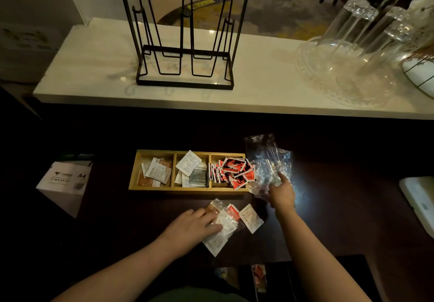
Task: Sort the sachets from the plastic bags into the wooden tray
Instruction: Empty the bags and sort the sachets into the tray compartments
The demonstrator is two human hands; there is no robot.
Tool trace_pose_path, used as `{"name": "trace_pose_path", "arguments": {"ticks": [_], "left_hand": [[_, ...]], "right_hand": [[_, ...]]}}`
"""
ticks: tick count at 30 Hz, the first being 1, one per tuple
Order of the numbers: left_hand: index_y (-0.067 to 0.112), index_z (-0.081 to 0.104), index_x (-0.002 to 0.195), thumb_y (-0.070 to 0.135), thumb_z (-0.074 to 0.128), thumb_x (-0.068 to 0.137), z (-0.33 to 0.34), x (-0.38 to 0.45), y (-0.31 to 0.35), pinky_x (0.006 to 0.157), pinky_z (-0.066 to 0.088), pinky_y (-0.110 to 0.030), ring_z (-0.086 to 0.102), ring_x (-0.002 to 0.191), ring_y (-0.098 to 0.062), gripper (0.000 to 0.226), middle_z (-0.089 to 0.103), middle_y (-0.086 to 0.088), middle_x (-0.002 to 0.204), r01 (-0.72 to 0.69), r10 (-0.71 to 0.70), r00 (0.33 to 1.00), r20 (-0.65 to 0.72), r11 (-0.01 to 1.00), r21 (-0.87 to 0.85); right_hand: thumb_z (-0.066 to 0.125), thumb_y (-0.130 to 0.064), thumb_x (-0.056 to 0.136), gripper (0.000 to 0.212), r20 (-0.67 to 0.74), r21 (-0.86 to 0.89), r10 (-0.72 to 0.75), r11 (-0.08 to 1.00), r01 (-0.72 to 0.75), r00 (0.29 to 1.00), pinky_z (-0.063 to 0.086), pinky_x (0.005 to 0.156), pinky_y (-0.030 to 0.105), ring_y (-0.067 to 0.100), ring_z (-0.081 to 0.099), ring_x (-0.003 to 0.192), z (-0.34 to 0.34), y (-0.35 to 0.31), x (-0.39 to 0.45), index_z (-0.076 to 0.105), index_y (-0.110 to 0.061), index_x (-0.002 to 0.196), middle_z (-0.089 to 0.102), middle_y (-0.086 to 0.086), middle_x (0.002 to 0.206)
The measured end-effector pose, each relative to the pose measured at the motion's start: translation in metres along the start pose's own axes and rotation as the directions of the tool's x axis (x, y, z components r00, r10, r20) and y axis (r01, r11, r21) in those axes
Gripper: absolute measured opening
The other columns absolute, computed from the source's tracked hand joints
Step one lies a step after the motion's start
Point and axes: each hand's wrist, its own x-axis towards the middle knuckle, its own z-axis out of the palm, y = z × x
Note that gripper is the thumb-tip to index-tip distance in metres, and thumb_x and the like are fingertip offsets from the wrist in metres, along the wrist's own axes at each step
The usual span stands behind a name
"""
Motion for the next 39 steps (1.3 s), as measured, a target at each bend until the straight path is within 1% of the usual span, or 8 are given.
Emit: {"name": "trace_pose_path", "arguments": {"ticks": [5, 9, 15, 20, 23, 31, 35, 39], "left_hand": [[0.022, 0.034, 0.132, 0.004, 0.053, 0.084, 0.001, 0.002, 0.003, 0.087, 0.045, -0.043, 0.045, 0.120, -0.031, 0.054, 0.041, -0.008, 0.140, 0.029, -0.028, 0.999, 0.020, 0.999, -0.033], [0.026, 0.051, 0.128, 0.009, 0.048, 0.089, -0.006, -0.001, -0.006, 0.089, 0.050, -0.035, 0.056, 0.113, -0.021, 0.042, 0.055, 0.000, 0.128, 0.176, -0.250, 0.961, -0.122, 0.886, -0.429], [0.027, 0.063, 0.106, -0.006, 0.054, 0.086, -0.026, -0.018, -0.029, 0.080, 0.058, -0.037, 0.068, 0.096, -0.015, 0.039, 0.070, 0.001, 0.105, 0.267, -0.628, 0.775, 0.072, 0.222, -0.938], [0.010, 0.055, 0.116, -0.005, 0.057, 0.085, -0.046, -0.041, -0.033, 0.063, 0.060, -0.033, 0.071, 0.088, -0.025, 0.034, 0.067, -0.011, 0.108, -0.041, -0.572, 0.773, 0.273, -0.475, -0.879], [0.014, 0.054, 0.119, -0.001, 0.061, 0.085, -0.047, -0.043, -0.031, 0.061, 0.060, -0.032, 0.072, 0.084, -0.022, 0.037, 0.070, -0.011, 0.104, -0.137, -0.689, 0.683, 0.243, -0.448, -0.883], [0.013, 0.046, 0.132, -0.008, 0.053, 0.088, -0.047, -0.049, -0.026, 0.071, 0.060, -0.028, 0.070, 0.092, -0.016, 0.050, 0.068, -0.009, 0.110, -0.115, -0.887, 0.450, 0.100, -0.168, -0.979], [0.012, 0.045, 0.130, -0.008, 0.049, 0.091, -0.053, -0.055, -0.022, 0.066, 0.059, -0.022, 0.072, 0.087, -0.020, 0.044, 0.069, -0.011, 0.104, -0.226, -0.893, 0.424, 0.150, -0.265, -0.937], [0.013, 0.047, 0.124, -0.009, 0.043, 0.092, -0.056, -0.066, -0.018, 0.065, 0.058, -0.023, 0.069, 0.091, -0.022, 0.040, 0.066, -0.014, 0.109, -0.313, -0.839, 0.451, 0.303, -0.467, -0.827]], "right_hand": [[0.046, -0.015, 0.094, 0.041, -0.161, -0.214, -0.376, 0.916, 0.340, 0.912, 0.029, 0.045, 0.027, 0.014, 0.044, 0.047, -0.005, -0.015, -0.033, 0.045, -0.024, 0.134, 0.047, -0.002, 0.054], [0.048, -0.012, 0.095, 0.020, 0.045, -0.142, -0.523, 0.840, 0.524, 0.851, 0.033, 0.041, 0.017, 0.008, 0.044, 0.046, 0.011, -0.015, -0.052, 0.062, -0.014, 0.109, 0.059, -0.004, 0.063], [0.053, -0.012, 0.093, 0.019, 0.370, 0.000, -0.424, 0.890, 0.457, 0.827, 0.055, 0.061, 0.034, 0.013, 0.066, 0.068, 0.037, -0.004, -0.066, 0.068, -0.022, 0.088, 0.068, -0.005, 0.079], [0.038, -0.040, 0.099, 0.043, 0.736, 0.286, -0.162, 0.954, -0.085, 0.657, 0.054, 0.077, 0.038, 0.029, 0.065, 0.093, 0.041, -0.024, -0.094, 0.061, -0.007, 0.114, 0.070, 0.012, 0.102], [0.030, -0.058, 0.095, 0.057, 0.860, 0.347, -0.182, 0.894, -0.284, 0.477, 0.054, 0.081, 0.047, 0.034, 0.065, 0.094, 0.039, -0.044, -0.114, 0.056, -0.015, 0.121, 0.068, 0.015, 0.108], [0.057, -0.026, 0.092, 0.037, 0.853, 0.241, -0.048, 0.920, -0.309, 0.520, 0.056, 0.084, 0.050, 0.033, 0.070, 0.088, 0.057, -0.077, -0.139, 0.048, -0.010, 0.124, 0.067, 0.018, 0.109], [0.055, 0.003, 0.088, 0.021, 0.740, 0.306, -0.045, 0.911, -0.277, 0.671, 0.060, 0.060, 0.030, 0.025, 0.070, 0.071, 0.058, -0.074, -0.141, 0.057, 0.005, 0.108, 0.071, 0.017, 0.087], [0.056, 0.000, 0.089, 0.009, 0.770, 0.375, -0.093, 0.866, -0.330, 0.632, 0.061, 0.065, 0.027, 0.019, 0.070, 0.072, 0.043, -0.076, -0.136, 0.065, 0.002, 0.093, 0.073, 0.011, 0.080]]}}
